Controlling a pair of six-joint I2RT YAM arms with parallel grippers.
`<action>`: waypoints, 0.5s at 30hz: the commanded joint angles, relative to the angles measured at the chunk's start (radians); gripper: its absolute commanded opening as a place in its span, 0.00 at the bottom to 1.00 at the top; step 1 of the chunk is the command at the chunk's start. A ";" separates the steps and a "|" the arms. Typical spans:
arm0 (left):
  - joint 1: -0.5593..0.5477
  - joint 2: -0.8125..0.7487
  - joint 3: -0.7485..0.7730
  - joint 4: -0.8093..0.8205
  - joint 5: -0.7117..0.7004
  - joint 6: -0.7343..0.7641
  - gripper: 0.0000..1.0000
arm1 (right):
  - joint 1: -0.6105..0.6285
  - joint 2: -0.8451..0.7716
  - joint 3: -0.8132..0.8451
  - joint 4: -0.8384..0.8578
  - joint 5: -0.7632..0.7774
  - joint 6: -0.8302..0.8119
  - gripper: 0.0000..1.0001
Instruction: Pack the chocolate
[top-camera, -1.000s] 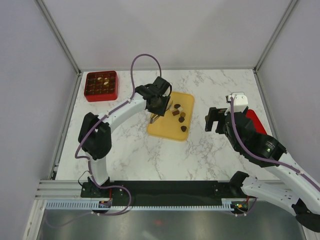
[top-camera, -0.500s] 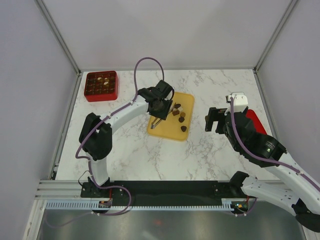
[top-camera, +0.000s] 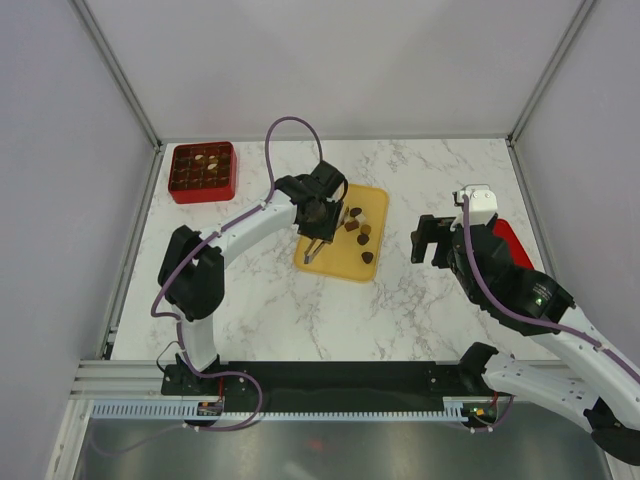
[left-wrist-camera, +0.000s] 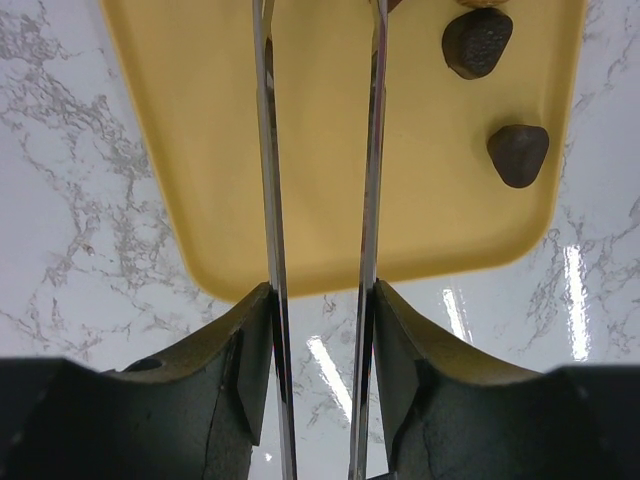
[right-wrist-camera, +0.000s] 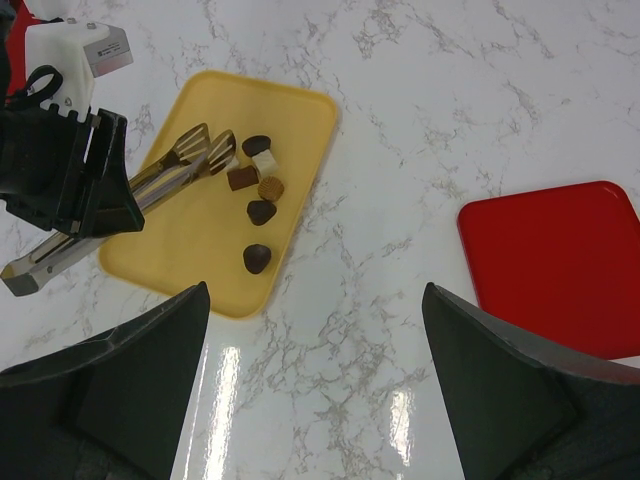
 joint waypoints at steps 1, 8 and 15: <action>-0.006 0.005 0.050 -0.005 0.051 -0.077 0.50 | 0.000 -0.011 0.022 0.009 0.013 0.002 0.96; -0.006 0.036 0.094 -0.005 0.086 -0.102 0.50 | 0.000 -0.020 0.015 0.014 0.014 0.002 0.96; -0.005 0.053 0.088 -0.045 0.002 -0.122 0.49 | 0.000 -0.032 0.011 0.012 0.014 -0.001 0.96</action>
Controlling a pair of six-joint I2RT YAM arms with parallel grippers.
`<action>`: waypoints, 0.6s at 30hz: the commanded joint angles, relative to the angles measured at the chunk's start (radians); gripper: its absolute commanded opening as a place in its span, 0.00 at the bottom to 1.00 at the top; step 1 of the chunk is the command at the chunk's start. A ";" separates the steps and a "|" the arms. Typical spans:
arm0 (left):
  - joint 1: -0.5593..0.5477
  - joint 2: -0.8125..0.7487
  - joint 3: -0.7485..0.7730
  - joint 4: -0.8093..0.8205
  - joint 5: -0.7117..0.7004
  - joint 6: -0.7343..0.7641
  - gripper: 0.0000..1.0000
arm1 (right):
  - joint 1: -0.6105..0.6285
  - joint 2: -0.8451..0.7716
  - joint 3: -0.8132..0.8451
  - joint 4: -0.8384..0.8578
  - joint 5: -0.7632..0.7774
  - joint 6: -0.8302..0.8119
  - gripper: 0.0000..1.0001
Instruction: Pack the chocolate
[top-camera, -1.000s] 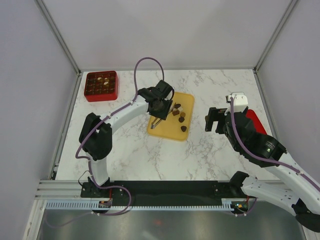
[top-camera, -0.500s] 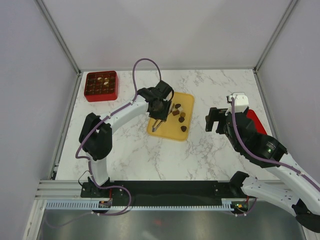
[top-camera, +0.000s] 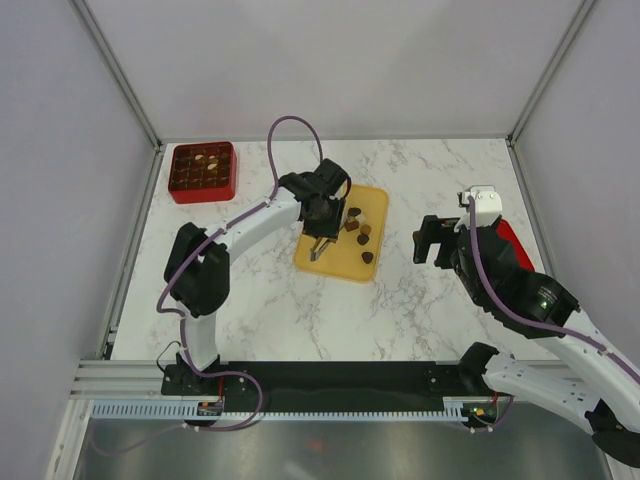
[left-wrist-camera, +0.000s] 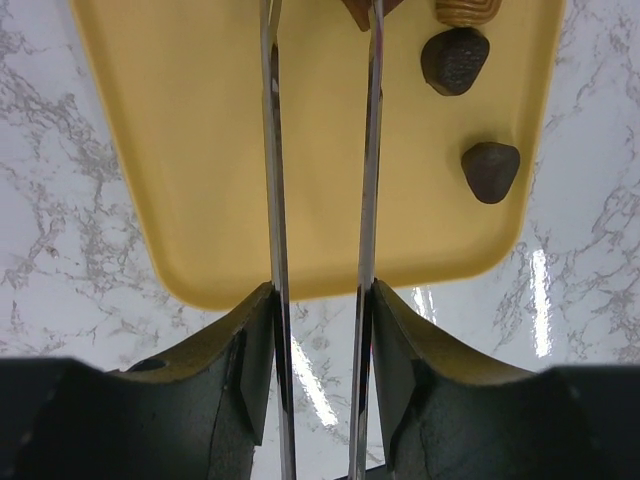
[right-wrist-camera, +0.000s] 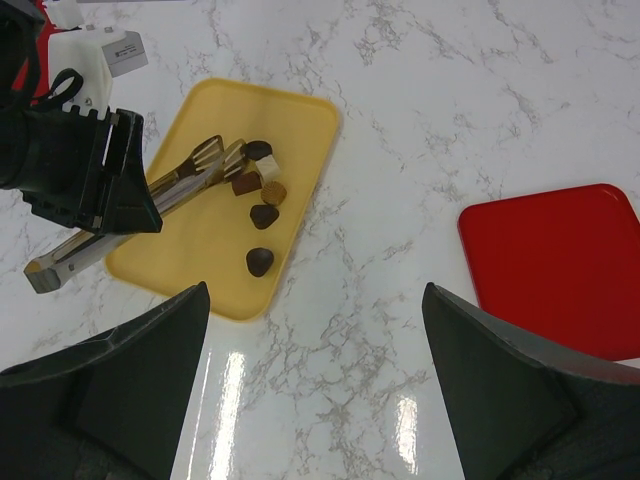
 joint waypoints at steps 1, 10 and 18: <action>-0.005 0.015 0.037 -0.036 -0.070 -0.040 0.48 | 0.000 -0.013 0.009 0.012 0.016 -0.003 0.96; 0.001 0.012 0.046 -0.065 -0.121 -0.012 0.41 | 0.000 -0.018 0.014 0.013 0.014 -0.007 0.96; 0.014 -0.060 0.126 -0.151 -0.156 0.015 0.27 | 0.002 -0.019 0.019 0.013 0.016 -0.009 0.96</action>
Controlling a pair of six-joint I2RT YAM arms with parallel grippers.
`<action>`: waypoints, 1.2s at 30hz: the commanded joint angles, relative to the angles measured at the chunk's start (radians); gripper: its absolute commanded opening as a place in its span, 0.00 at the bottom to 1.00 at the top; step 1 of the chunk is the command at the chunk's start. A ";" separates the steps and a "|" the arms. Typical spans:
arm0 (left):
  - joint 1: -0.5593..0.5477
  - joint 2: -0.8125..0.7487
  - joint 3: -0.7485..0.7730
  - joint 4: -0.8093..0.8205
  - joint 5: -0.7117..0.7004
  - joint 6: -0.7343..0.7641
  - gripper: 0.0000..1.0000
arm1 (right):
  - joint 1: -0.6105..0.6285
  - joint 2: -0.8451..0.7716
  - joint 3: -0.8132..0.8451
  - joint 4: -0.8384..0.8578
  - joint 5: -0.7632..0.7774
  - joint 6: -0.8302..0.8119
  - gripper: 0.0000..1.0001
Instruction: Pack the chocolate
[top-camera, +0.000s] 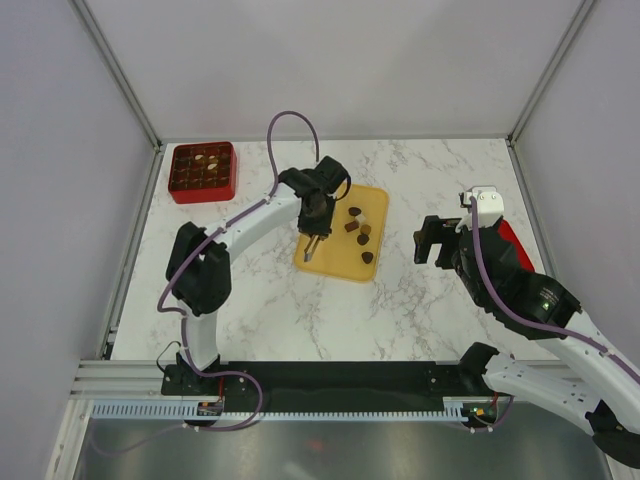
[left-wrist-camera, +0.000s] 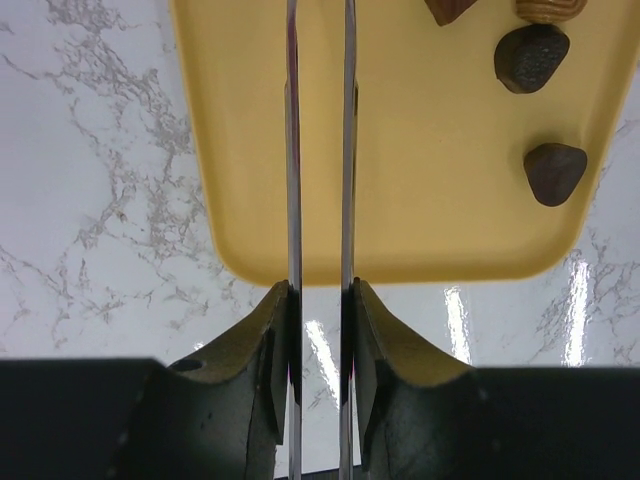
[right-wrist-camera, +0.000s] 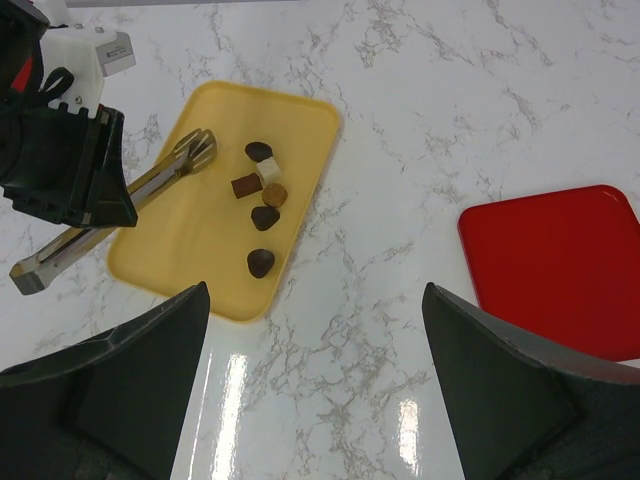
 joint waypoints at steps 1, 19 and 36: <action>0.028 -0.089 0.090 -0.064 -0.045 0.023 0.27 | 0.000 -0.009 0.022 0.012 0.014 -0.011 0.96; 0.775 -0.033 0.352 -0.049 0.061 0.124 0.27 | 0.000 -0.009 -0.020 0.062 -0.047 0.004 0.96; 0.885 0.188 0.453 -0.006 0.068 0.139 0.34 | 0.000 0.028 -0.032 0.088 0.008 -0.045 0.96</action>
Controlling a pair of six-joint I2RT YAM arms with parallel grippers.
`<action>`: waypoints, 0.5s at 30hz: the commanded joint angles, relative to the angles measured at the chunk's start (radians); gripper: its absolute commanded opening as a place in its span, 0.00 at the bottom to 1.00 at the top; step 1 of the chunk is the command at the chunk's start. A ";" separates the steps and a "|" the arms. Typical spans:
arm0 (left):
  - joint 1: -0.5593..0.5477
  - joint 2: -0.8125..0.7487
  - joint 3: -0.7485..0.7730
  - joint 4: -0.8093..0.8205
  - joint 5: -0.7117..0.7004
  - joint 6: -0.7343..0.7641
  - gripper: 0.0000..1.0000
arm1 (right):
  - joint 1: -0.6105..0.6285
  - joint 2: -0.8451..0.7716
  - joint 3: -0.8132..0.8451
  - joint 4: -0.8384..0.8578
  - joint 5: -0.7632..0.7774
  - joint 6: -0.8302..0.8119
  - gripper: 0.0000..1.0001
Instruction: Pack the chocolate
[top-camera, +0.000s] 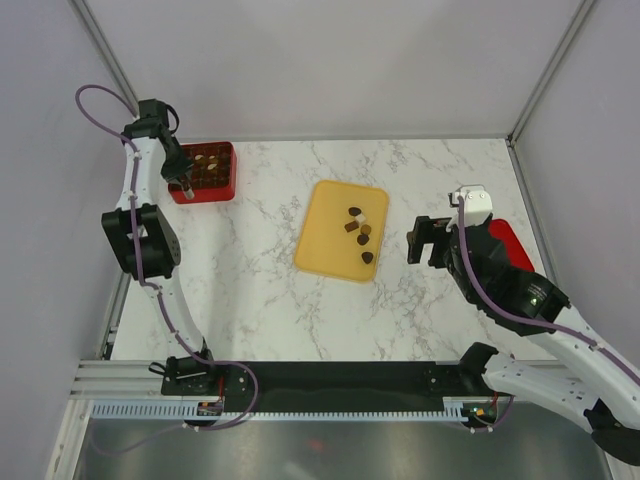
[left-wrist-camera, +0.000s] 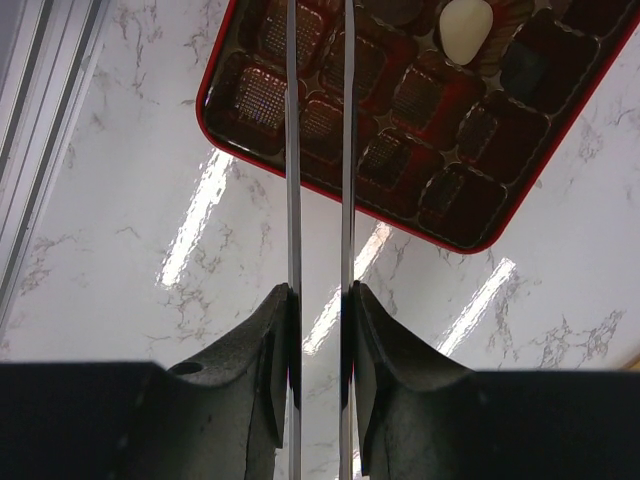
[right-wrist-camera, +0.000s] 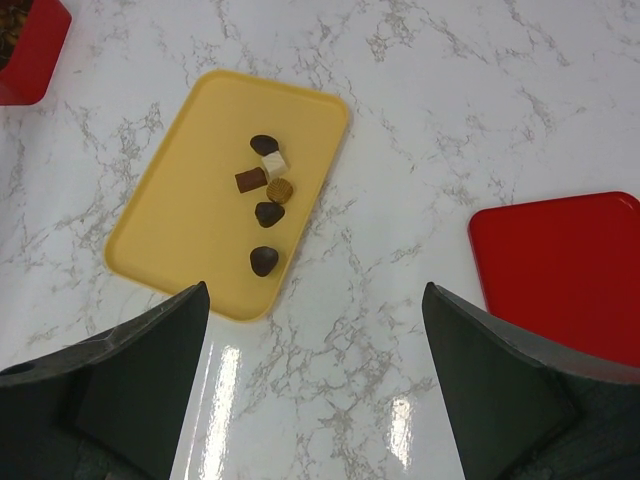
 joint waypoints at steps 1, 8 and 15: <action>0.003 0.011 0.060 0.047 0.010 0.042 0.34 | 0.002 0.008 0.001 0.036 0.034 -0.024 0.96; 0.003 0.050 0.097 0.051 0.005 0.056 0.37 | 0.000 0.025 0.000 0.048 0.051 -0.040 0.96; 0.003 0.036 0.068 0.050 0.011 0.047 0.40 | 0.000 0.023 0.006 0.050 0.057 -0.047 0.97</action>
